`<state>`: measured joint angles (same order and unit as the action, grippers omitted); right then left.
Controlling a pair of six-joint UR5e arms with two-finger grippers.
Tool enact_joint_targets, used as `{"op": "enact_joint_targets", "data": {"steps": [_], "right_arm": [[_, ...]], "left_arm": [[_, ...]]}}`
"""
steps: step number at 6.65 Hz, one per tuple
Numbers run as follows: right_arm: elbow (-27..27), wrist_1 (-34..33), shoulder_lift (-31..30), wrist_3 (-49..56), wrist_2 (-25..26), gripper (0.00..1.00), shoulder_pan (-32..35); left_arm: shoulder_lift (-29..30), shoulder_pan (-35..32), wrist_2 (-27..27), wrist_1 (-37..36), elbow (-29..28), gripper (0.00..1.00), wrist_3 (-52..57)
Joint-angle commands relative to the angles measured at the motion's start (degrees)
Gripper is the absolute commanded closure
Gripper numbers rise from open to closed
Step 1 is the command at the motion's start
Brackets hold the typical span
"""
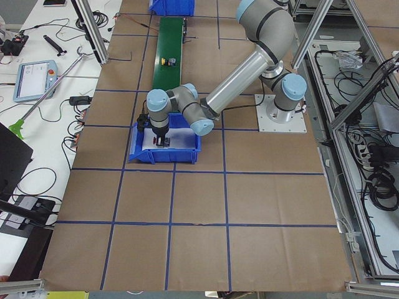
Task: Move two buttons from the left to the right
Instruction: 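Grasp the red-capped button with the left gripper and lift it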
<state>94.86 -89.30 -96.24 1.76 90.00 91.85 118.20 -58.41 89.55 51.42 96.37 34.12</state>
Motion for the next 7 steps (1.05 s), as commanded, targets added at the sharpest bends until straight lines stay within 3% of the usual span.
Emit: {"op": "enact_joint_targets", "data": {"steps": [1,3,4,7], "right_arm": [[0.1,0.0,0.0,0.0,0.0,0.0,0.0],[0.1,0.0,0.1,0.0,0.0,0.0,0.0],[0.1,0.0,0.0,0.0,0.0,0.0,0.0],[0.1,0.0,0.0,0.0,0.0,0.0,0.0]], "left_arm": [[-3.7,0.1,0.1,6.4,-3.0,1.0,0.6],[-8.1,0.5,0.4,22.8,-11.2,1.0,0.7],[-8.4,-0.1,0.3,26.7,-14.3,1.0,0.1],[-8.2,-5.3,-0.6,28.8,-16.0,1.0,-4.8]]}}
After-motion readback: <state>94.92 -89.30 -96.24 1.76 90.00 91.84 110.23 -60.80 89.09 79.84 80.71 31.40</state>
